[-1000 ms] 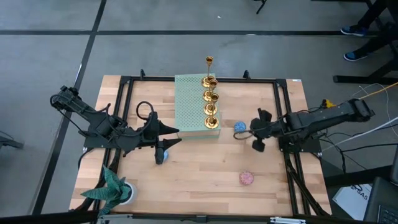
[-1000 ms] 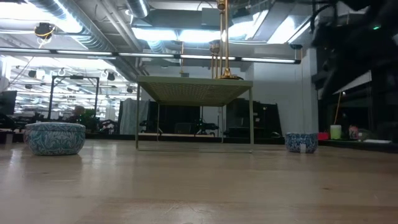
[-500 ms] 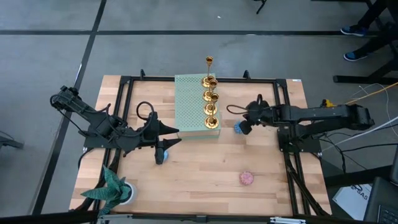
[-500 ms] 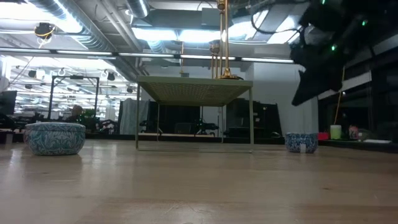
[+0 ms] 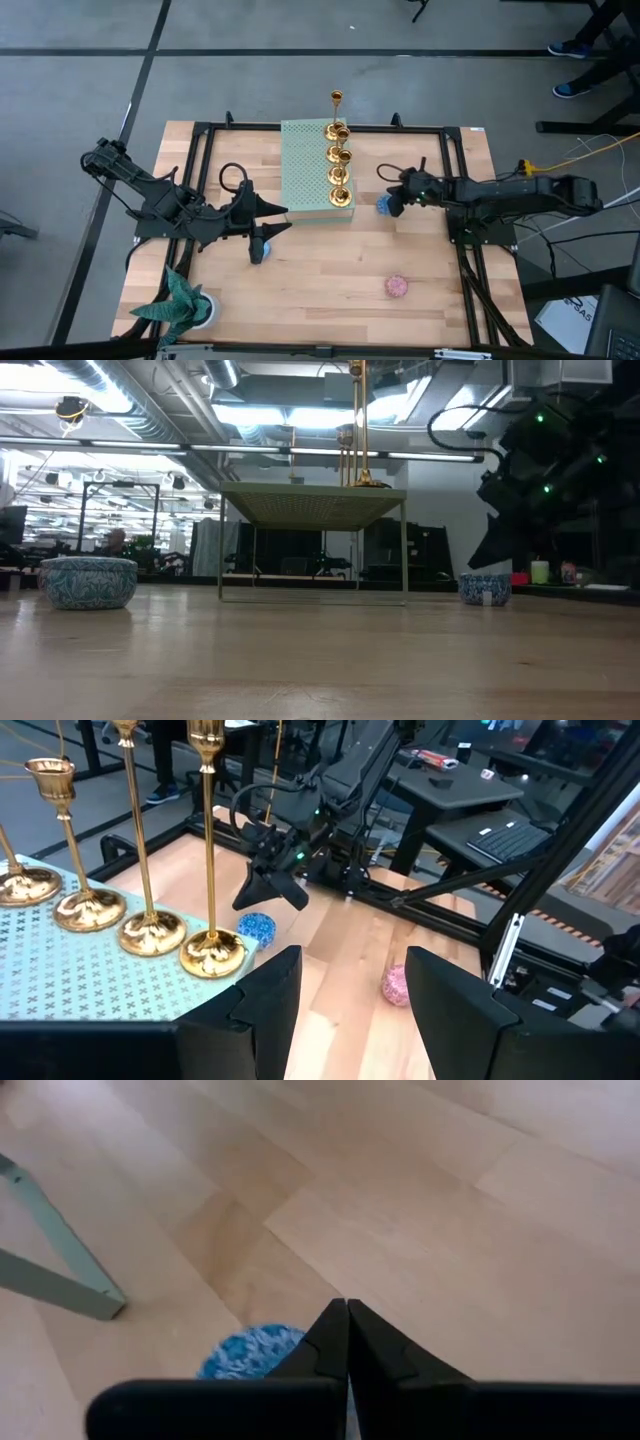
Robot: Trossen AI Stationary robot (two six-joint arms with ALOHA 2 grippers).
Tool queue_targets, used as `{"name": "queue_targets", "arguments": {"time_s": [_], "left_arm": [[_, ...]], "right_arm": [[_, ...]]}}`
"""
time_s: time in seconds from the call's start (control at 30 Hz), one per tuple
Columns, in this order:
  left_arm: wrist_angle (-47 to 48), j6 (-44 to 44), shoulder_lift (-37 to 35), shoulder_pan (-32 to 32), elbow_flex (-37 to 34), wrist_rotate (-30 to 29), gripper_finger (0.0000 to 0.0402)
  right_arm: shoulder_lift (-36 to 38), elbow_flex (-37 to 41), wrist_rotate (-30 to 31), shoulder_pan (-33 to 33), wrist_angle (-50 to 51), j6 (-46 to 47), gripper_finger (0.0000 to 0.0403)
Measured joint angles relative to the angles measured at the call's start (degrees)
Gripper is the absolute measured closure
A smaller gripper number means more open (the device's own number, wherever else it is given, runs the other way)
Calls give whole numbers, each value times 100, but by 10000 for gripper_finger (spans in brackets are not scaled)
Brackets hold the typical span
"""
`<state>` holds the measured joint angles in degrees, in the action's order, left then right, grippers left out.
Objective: Pick & Place candle stick holders
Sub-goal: Move the blue scented candle to the bottom right
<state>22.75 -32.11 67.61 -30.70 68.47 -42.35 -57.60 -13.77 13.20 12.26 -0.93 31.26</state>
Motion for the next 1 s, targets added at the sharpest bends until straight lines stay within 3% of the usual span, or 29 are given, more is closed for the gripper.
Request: {"name": "queue_targets", "arguments": {"time_s": [0.3,0.6,0.7,0.8,0.9,1.0], "left_arm": [[2,-121,24,0,0,1,224],[30,-89,24,0,0,0,224],[30,-73,24,0,0,0,224],[30,-76,24,0,0,0,224],[30,-76,24,0,0,-1,224],[28,-76,24,0,0,0,224]], "right_arm": [[-48,541,-766,45,-625,688,397],[-48,538,-838,-1073,-1503,1042,397],[-48,538,-434,-1463,-1482,1061,397],[7,537,348,-1628,-1604,1094,397],[41,534,1140,-1578,-1612,1509,396],[3,530,1401,-1363,-1497,2078,396]]}}
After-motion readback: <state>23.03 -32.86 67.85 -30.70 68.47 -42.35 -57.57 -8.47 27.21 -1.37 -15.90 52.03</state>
